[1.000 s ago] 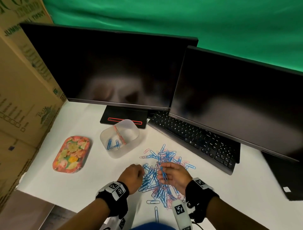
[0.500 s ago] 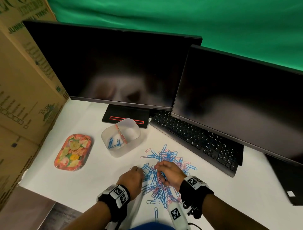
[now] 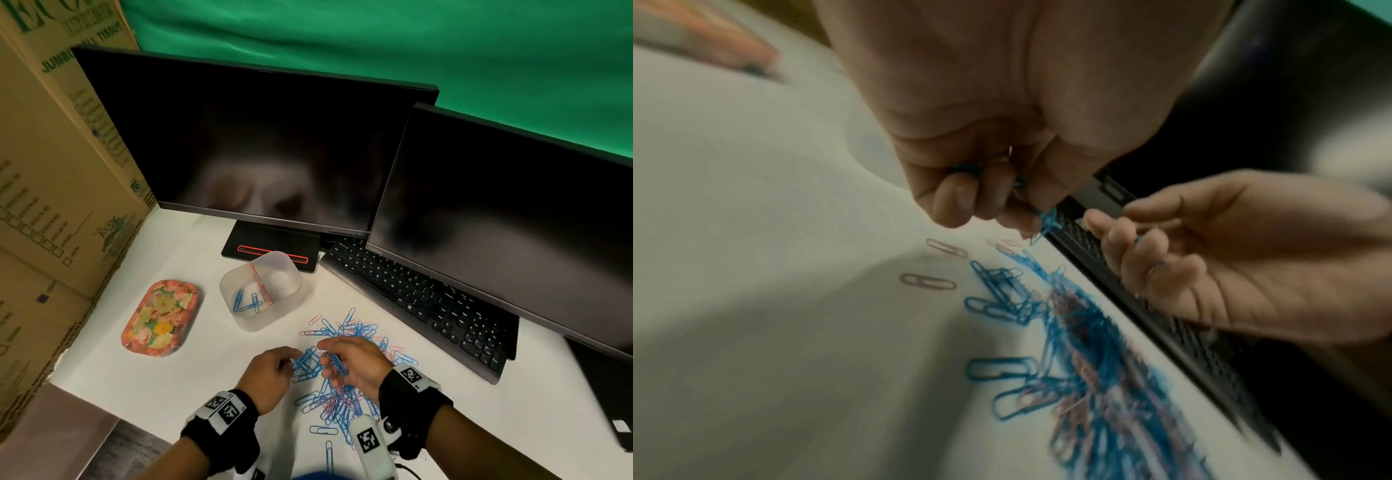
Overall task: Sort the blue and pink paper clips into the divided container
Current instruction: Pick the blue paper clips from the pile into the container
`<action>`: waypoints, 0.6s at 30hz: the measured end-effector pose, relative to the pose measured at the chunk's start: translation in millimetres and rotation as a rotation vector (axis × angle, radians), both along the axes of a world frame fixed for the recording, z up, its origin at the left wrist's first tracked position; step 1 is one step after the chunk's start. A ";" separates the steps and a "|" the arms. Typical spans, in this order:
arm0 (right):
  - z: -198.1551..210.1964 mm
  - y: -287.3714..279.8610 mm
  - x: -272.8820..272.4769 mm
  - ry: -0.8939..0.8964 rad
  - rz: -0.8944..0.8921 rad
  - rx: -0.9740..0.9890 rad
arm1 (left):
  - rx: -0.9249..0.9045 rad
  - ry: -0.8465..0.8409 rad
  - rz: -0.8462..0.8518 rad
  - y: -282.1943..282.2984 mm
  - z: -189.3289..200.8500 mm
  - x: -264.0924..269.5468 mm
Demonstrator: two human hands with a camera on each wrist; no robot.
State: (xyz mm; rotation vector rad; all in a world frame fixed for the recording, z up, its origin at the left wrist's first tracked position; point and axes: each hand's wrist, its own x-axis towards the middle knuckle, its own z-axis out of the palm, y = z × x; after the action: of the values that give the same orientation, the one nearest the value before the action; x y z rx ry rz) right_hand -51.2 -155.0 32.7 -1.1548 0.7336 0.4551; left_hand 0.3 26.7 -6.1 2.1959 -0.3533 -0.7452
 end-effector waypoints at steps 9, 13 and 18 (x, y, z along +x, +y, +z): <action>25.3 16.7 49.9 -0.039 0.043 0.084 | -0.488 0.331 0.656 12.4 45.9 47.4; 45.4 38.7 90.7 -0.085 0.133 0.006 | -0.473 0.321 0.737 22.8 52.2 82.1; 67.6 71.1 135.3 -0.049 0.214 -0.034 | -0.351 0.299 0.710 25.7 57.5 111.4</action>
State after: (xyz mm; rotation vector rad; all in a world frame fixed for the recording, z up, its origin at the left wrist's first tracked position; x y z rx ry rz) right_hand 84.1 -83.9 100.3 -1.2788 0.5788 0.5929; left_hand 111.8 52.5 51.4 1.6686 0.4075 -0.5404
